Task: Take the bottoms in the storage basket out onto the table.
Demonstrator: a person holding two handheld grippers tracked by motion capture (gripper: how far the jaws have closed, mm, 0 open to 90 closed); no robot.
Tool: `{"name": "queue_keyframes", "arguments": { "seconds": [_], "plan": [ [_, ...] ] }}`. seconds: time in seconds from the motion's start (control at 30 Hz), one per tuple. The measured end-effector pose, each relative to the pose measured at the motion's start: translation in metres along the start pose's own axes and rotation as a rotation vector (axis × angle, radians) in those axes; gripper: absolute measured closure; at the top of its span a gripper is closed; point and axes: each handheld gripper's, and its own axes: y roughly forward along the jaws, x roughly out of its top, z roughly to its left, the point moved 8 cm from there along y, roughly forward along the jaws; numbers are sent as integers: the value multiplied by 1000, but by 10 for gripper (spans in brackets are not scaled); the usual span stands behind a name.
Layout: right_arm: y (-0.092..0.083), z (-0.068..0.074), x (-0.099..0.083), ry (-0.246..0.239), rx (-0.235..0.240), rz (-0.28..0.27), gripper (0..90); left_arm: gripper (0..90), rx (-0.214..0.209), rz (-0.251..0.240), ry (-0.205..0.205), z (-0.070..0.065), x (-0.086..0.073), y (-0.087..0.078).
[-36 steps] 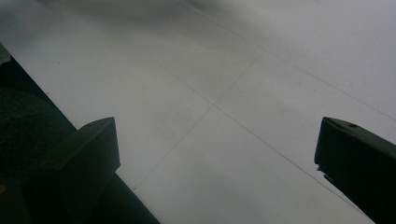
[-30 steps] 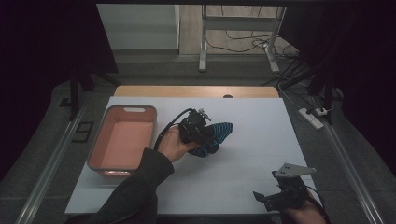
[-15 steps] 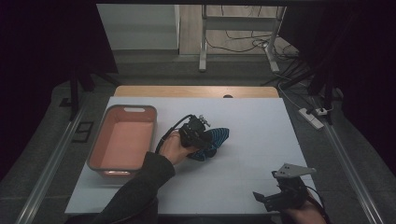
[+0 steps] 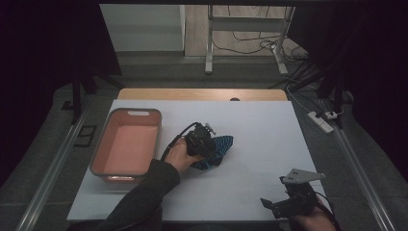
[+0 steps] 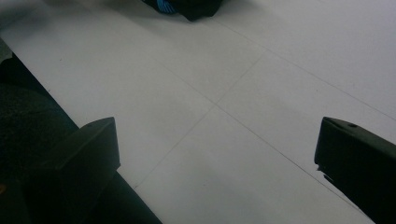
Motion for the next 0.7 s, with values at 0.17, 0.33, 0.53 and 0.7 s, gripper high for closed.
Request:
{"name": "queue_keyframes", "arguments": {
  "seconds": [0.17,0.33,0.53,0.7],
  "plan": [
    [0,0,0,-1,0,2,0,259,-11,-2,-32,1,-2,5],
    [1,1,0,-8,-1,4,0,160,-15,1,-42,2,-3,8],
    [1,1,0,-11,-2,6,0,97,-33,-2,-37,2,-2,8],
    [1,1,0,-13,-1,6,0,70,-51,-10,-36,1,-1,4]
  ]
}}
